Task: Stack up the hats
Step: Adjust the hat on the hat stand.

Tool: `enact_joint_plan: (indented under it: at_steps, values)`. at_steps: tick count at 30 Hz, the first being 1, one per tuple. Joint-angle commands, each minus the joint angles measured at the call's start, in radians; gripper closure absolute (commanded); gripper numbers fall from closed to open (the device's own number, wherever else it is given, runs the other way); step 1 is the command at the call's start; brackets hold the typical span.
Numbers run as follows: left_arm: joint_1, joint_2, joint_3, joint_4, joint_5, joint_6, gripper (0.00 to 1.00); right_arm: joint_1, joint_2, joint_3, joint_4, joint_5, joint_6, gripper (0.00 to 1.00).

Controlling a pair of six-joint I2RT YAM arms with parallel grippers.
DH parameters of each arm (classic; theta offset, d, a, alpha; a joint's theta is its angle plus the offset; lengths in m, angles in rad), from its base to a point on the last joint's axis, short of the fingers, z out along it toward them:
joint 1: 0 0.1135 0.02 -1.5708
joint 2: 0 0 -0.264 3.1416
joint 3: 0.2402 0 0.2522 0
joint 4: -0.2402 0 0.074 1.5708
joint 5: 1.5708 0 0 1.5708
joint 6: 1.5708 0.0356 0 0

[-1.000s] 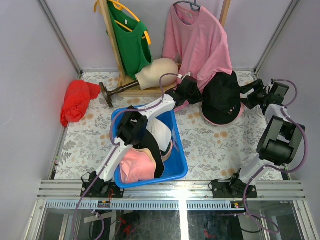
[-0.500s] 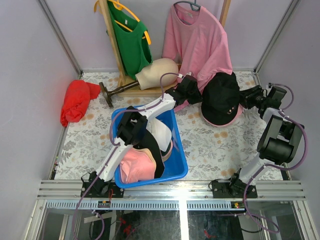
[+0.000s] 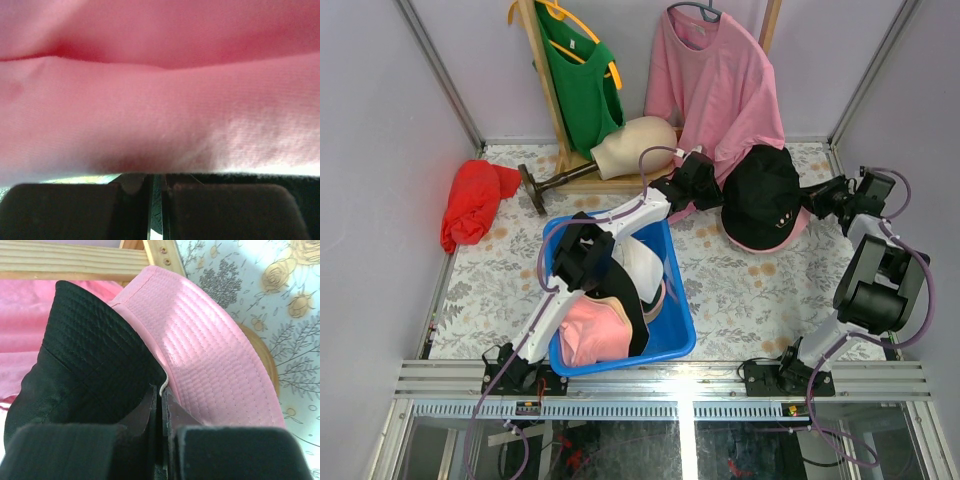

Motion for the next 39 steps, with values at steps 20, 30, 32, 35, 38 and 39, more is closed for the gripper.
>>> enact_joint_plan:
  at_steps: [20,30,32,35,38,39]
  values:
    - [-0.022,0.043,0.065,-0.247,-0.139,0.070,1.00,-0.002,0.027,0.047,-0.377,0.373,-0.174,1.00]
    - [-0.035,0.031,0.002,-0.258,-0.124,0.098,1.00,0.037,0.025,0.027,-0.393,0.408,-0.195,1.00]
    - [-0.038,0.034,-0.006,-0.267,-0.110,0.102,1.00,0.045,0.016,0.027,-0.407,0.418,-0.204,1.00]
    - [-0.045,0.036,-0.016,-0.269,-0.100,0.109,1.00,0.045,-0.006,0.020,-0.426,0.436,-0.219,1.00]
    - [-0.049,0.037,-0.014,-0.282,-0.098,0.119,1.00,0.041,-0.030,0.012,-0.450,0.465,-0.231,1.00]
    - [-0.050,0.035,-0.018,-0.284,-0.096,0.123,1.00,0.039,-0.031,0.008,-0.452,0.467,-0.232,1.00]
